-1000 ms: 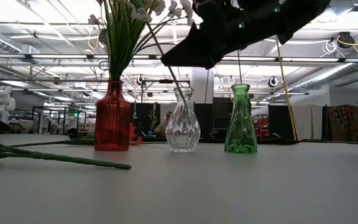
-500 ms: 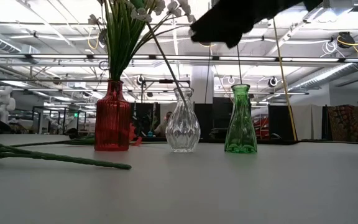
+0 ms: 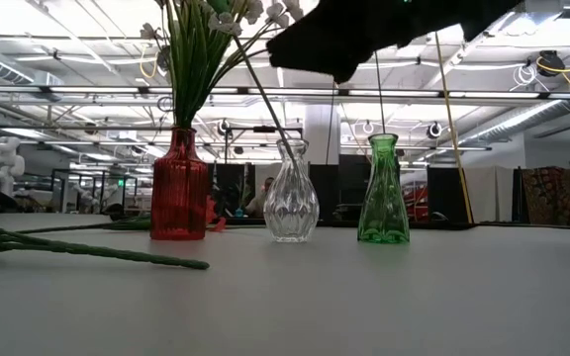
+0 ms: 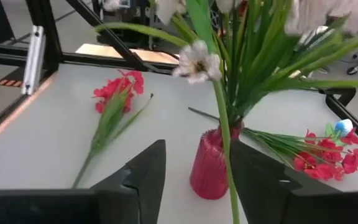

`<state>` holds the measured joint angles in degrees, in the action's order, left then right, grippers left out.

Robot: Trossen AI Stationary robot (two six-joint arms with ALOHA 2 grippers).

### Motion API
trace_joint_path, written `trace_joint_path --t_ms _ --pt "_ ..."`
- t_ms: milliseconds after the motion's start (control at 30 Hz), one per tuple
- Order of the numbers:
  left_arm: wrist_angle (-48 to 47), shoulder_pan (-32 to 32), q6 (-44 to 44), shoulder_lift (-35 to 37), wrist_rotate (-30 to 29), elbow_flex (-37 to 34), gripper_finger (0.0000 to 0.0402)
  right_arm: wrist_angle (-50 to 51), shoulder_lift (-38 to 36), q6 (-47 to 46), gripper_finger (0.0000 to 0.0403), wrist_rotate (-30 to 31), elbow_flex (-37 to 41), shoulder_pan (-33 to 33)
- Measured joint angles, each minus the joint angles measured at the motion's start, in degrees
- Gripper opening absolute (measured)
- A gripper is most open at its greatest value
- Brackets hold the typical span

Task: Sort flowers into vase by color
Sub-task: Put the middle white tulip into the transparent flower vase

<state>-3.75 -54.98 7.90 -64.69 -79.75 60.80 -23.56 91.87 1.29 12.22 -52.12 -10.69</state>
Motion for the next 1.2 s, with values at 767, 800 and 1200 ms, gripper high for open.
trace_joint_path --t_ms 767,800,1200 --pt "-0.3 0.0 0.4 0.0 0.0 0.0 0.0212 -8.3 6.3 1.1 0.0013 3.0 0.0 2.9" --pt "-0.3 0.0 0.4 0.0 0.0 0.0 0.0212 -8.1 6.3 1.0 0.0013 3.0 0.0 2.9" --pt "-1.2 0.0 0.0 0.0 0.0 0.0 0.0212 -3.5 6.2 -2.0 0.0007 2.9 0.0 2.9"
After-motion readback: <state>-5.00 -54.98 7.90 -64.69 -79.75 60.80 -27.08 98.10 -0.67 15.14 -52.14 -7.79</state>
